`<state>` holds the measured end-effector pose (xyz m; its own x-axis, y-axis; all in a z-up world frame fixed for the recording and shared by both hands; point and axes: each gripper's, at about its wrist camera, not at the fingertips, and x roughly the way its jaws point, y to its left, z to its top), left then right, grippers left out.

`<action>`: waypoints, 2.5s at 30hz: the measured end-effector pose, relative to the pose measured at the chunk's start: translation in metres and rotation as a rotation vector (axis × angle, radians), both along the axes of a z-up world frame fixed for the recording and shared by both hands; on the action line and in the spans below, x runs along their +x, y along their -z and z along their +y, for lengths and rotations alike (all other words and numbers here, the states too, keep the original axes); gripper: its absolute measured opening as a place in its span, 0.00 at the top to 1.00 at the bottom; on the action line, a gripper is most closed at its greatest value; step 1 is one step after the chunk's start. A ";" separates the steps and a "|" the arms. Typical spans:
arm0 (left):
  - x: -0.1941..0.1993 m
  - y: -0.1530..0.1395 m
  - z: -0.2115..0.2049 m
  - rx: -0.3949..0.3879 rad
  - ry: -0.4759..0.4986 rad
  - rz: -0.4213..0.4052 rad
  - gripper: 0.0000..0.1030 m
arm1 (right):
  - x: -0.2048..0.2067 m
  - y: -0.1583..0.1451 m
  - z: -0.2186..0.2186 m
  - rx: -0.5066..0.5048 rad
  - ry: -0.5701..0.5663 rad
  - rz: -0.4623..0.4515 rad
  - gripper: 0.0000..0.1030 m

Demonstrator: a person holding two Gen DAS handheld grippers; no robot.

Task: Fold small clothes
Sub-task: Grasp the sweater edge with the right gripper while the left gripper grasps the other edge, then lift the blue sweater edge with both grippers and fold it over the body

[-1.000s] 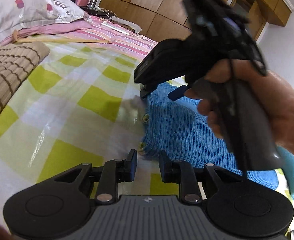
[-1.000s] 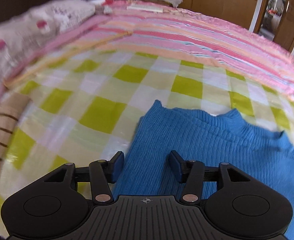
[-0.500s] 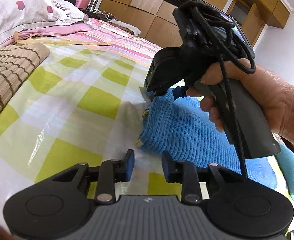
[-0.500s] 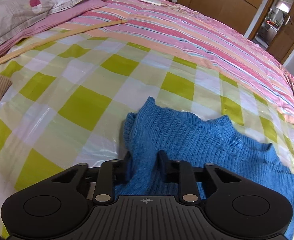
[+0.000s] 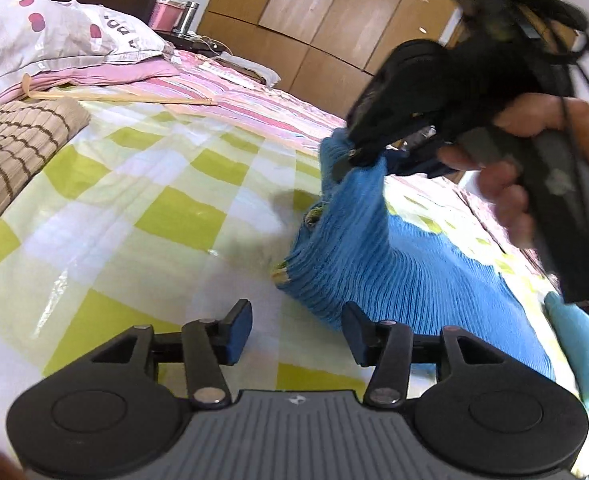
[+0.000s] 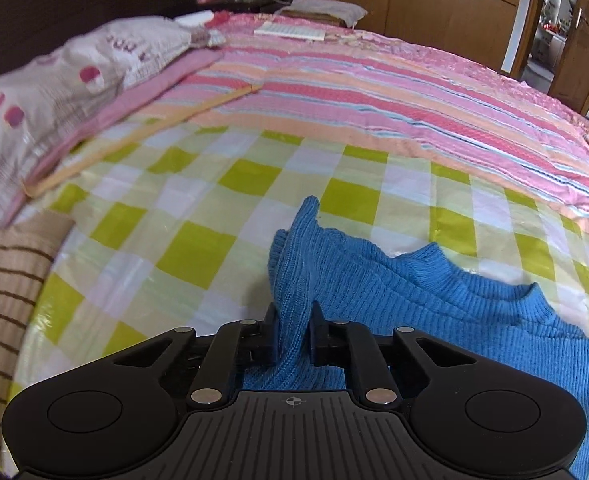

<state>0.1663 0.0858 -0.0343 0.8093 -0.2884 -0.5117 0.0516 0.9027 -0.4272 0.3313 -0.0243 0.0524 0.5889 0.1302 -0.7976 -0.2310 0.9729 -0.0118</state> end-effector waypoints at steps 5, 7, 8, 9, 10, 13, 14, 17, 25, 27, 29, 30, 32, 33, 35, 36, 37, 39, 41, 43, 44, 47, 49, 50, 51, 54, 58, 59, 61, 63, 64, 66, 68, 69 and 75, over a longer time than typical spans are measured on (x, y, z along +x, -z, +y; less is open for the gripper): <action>0.012 -0.002 -0.013 -0.032 -0.032 0.008 0.46 | -0.009 -0.017 -0.021 0.074 0.000 -0.010 0.88; 0.018 -0.006 -0.020 -0.029 -0.042 -0.003 0.46 | -0.012 -0.023 -0.032 0.103 0.003 -0.011 0.88; 0.020 -0.008 -0.023 -0.026 -0.041 -0.009 0.47 | -0.014 -0.027 -0.038 0.118 0.005 -0.011 0.88; 0.023 -0.010 -0.025 -0.022 -0.035 -0.015 0.47 | -0.016 -0.030 -0.045 0.137 0.009 -0.012 0.88; 0.025 -0.012 -0.028 -0.016 -0.031 -0.020 0.51 | -0.017 -0.033 -0.051 0.154 0.012 -0.014 0.88; 0.027 -0.024 -0.039 0.010 -0.002 -0.039 0.70 | -0.020 -0.042 -0.073 0.208 0.026 -0.016 0.88; 0.026 -0.029 -0.044 0.020 0.007 -0.046 0.74 | -0.021 -0.045 -0.081 0.227 0.032 -0.016 0.88; 0.025 -0.043 -0.059 0.047 0.038 -0.077 0.79 | -0.026 -0.051 -0.103 0.267 0.050 -0.029 0.88; 0.016 -0.083 -0.117 0.092 0.184 -0.177 0.83 | -0.037 -0.068 -0.177 0.353 0.128 -0.081 0.88; 0.013 -0.088 -0.137 0.123 0.230 -0.203 0.83 | -0.040 -0.070 -0.198 0.370 0.152 -0.094 0.88; 0.012 -0.090 -0.160 0.172 0.274 -0.229 0.83 | -0.043 -0.068 -0.219 0.388 0.177 -0.101 0.88; 0.010 -0.088 -0.170 0.198 0.291 -0.238 0.83 | -0.045 -0.066 -0.230 0.399 0.190 -0.102 0.88; 0.007 -0.083 -0.189 0.246 0.329 -0.246 0.83 | -0.049 -0.057 -0.253 0.428 0.222 -0.094 0.88; 0.006 -0.078 -0.199 0.268 0.349 -0.245 0.83 | -0.051 -0.051 -0.265 0.445 0.240 -0.086 0.88; 0.003 -0.069 -0.213 0.309 0.379 -0.240 0.83 | -0.056 -0.036 -0.285 0.469 0.273 -0.071 0.88; 0.002 -0.064 -0.219 0.329 0.395 -0.235 0.83 | -0.059 -0.028 -0.295 0.482 0.290 -0.063 0.88; 0.000 -0.059 -0.227 0.349 0.413 -0.229 0.83 | -0.061 -0.019 -0.305 0.495 0.310 -0.053 0.88; 0.000 -0.050 -0.239 0.379 0.440 -0.215 0.83 | -0.066 -0.003 -0.322 0.504 0.346 -0.035 0.88; 0.000 -0.043 -0.249 0.405 0.457 -0.206 0.83 | -0.070 0.013 -0.335 0.499 0.374 -0.019 0.88; 0.000 -0.039 -0.258 0.428 0.468 -0.205 0.83 | -0.073 0.026 -0.344 0.495 0.391 -0.005 0.88; 0.001 -0.038 -0.261 0.438 0.472 -0.207 0.83 | -0.073 0.032 -0.347 0.498 0.394 0.001 0.88; -0.002 -0.036 -0.268 0.455 0.483 -0.204 0.82 | -0.072 0.042 -0.352 0.515 0.390 0.015 0.86; -0.004 -0.035 -0.270 0.464 0.486 -0.206 0.79 | -0.070 0.046 -0.354 0.536 0.387 0.021 0.83; -0.006 -0.036 -0.271 0.469 0.491 -0.209 0.75 | -0.071 0.047 -0.356 0.546 0.397 0.020 0.82; -0.009 -0.036 -0.271 0.467 0.499 -0.211 0.72 | -0.072 0.047 -0.358 0.555 0.401 0.019 0.81; -0.013 -0.037 -0.270 0.457 0.526 -0.218 0.67 | -0.078 0.044 -0.363 0.565 0.413 0.007 0.78; -0.027 -0.042 -0.265 0.443 0.575 -0.235 0.65 | -0.093 0.037 -0.369 0.541 0.424 -0.024 0.77; -0.030 -0.043 -0.263 0.439 0.585 -0.237 0.64 | -0.099 0.035 -0.369 0.536 0.424 -0.034 0.77; -0.035 -0.045 -0.259 0.426 0.597 -0.229 0.64 | -0.111 0.027 -0.368 0.524 0.408 -0.053 0.77; -0.040 -0.047 -0.252 0.404 0.600 -0.219 0.64 | -0.125 0.021 -0.365 0.537 0.386 -0.067 0.70; -0.043 -0.048 -0.249 0.399 0.598 -0.215 0.64 | -0.131 0.019 -0.363 0.549 0.375 -0.069 0.67; -0.046 -0.050 -0.241 0.401 0.586 -0.213 0.64 | -0.141 0.017 -0.355 0.572 0.338 -0.064 0.66; -0.045 -0.053 -0.234 0.406 0.565 -0.207 0.64 | -0.146 0.017 -0.345 0.574 0.308 -0.058 0.63; -0.044 -0.054 -0.230 0.409 0.552 -0.205 0.64 | -0.146 0.018 -0.340 0.572 0.296 -0.052 0.60; -0.035 -0.061 -0.216 0.426 0.456 -0.204 0.64 | -0.122 0.034 -0.324 0.577 0.324 0.023 0.70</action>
<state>0.1312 -0.1299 0.0263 0.7465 -0.4316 -0.5064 0.5113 0.8591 0.0214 0.2091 -0.3486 0.0183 0.6541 0.3593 -0.6656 0.0805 0.8419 0.5335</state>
